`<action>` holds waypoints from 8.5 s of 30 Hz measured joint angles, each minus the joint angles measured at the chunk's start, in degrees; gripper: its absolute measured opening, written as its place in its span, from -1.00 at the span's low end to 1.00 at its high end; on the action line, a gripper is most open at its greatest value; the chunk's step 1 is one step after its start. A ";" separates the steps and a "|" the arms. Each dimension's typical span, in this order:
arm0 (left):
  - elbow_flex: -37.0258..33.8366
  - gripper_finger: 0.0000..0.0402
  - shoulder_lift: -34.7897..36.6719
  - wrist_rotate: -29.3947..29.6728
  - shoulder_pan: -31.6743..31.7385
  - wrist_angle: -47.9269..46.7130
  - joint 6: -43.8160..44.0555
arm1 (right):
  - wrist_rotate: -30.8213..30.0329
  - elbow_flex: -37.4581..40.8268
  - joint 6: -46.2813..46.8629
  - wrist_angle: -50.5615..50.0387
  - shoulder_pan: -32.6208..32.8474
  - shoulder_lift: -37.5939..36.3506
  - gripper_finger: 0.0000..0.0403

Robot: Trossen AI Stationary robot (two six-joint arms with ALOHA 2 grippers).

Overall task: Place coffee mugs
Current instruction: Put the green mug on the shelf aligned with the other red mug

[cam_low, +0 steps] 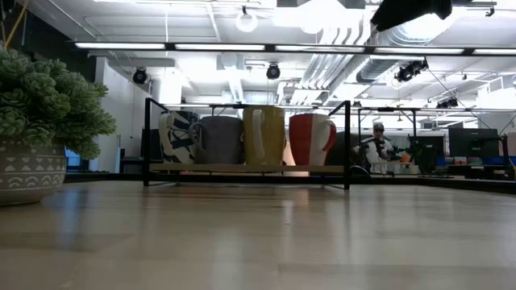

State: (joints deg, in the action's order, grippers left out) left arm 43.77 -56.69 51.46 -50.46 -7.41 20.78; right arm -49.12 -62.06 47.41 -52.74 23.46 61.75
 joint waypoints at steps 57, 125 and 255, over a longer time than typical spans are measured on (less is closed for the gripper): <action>-0.02 -0.28 -3.54 -5.94 23.89 12.86 0.10 | 30.48 39.06 -33.93 59.58 0.65 -26.50 -0.53; -0.02 -0.28 -3.52 -15.03 23.85 11.15 -0.44 | 47.36 -3.59 -10.33 11.69 20.20 32.96 -0.53; -0.02 -0.28 -3.54 -25.07 23.82 2.97 1.66 | 52.36 -12.19 -95.38 7.73 -24.65 44.27 -0.92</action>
State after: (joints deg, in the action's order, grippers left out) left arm 43.75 -60.23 26.39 -26.64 -4.45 22.44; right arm 3.24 -74.26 -47.97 -45.01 -1.18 106.02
